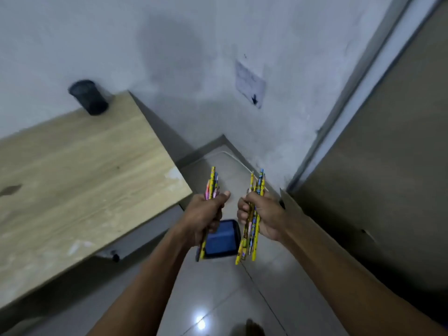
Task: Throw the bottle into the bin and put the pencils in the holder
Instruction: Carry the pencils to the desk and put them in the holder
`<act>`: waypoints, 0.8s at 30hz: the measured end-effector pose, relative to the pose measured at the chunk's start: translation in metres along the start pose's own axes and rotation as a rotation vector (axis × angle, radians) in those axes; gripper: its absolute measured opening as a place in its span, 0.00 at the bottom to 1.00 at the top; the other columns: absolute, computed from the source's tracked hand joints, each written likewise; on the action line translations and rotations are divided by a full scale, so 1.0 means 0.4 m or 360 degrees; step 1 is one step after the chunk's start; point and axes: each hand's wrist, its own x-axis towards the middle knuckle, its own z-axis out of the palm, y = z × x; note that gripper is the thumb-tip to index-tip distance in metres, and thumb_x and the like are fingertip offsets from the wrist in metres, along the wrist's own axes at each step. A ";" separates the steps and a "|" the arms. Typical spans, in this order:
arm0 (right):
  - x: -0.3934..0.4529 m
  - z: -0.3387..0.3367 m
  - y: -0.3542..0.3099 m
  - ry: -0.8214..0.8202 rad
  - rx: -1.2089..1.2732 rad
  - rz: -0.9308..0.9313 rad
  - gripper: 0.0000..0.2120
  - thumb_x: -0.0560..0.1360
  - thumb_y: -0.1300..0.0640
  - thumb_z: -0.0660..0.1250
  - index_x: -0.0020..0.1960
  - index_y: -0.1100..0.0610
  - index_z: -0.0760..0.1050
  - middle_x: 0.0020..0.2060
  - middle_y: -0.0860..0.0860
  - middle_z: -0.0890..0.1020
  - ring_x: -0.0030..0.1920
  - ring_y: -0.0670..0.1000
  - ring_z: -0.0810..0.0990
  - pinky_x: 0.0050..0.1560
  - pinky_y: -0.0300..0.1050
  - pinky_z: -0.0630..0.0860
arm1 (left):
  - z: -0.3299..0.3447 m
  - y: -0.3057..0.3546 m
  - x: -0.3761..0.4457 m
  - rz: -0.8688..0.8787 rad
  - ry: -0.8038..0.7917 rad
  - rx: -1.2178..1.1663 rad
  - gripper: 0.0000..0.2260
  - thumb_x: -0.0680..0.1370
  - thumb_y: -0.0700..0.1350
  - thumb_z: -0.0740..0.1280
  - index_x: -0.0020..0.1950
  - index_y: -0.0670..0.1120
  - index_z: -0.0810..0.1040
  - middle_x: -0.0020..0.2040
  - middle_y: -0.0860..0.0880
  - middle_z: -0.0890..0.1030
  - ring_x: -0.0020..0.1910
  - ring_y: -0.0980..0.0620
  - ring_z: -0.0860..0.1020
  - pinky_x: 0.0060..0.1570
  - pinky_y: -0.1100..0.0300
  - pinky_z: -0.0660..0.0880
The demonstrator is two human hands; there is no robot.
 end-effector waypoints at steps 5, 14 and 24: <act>0.015 0.183 -0.132 -0.0114 -0.0021 -0.0096 0.15 0.79 0.65 0.55 0.34 0.57 0.64 0.27 0.54 0.64 0.23 0.50 0.67 0.25 0.41 0.66 | -0.103 0.128 -0.067 0.0087 0.0141 -0.0249 0.17 0.78 0.50 0.66 0.31 0.50 0.65 0.22 0.52 0.60 0.20 0.55 0.56 0.24 0.64 0.53; 0.198 0.518 -0.249 -0.0167 0.0025 -0.0079 0.10 0.80 0.65 0.57 0.42 0.56 0.71 0.24 0.52 0.71 0.21 0.50 0.71 0.25 0.39 0.69 | -0.428 0.311 -0.062 0.0360 0.0633 -0.0547 0.15 0.79 0.48 0.64 0.33 0.49 0.65 0.22 0.52 0.61 0.20 0.54 0.58 0.23 0.64 0.57; 0.694 0.873 -0.288 -0.0212 0.0251 -0.0209 0.11 0.81 0.64 0.57 0.42 0.55 0.71 0.23 0.50 0.70 0.24 0.50 0.71 0.31 0.43 0.69 | -0.851 0.538 0.249 0.0555 0.1021 -0.0684 0.21 0.78 0.48 0.66 0.28 0.48 0.62 0.19 0.53 0.61 0.17 0.55 0.57 0.22 0.65 0.55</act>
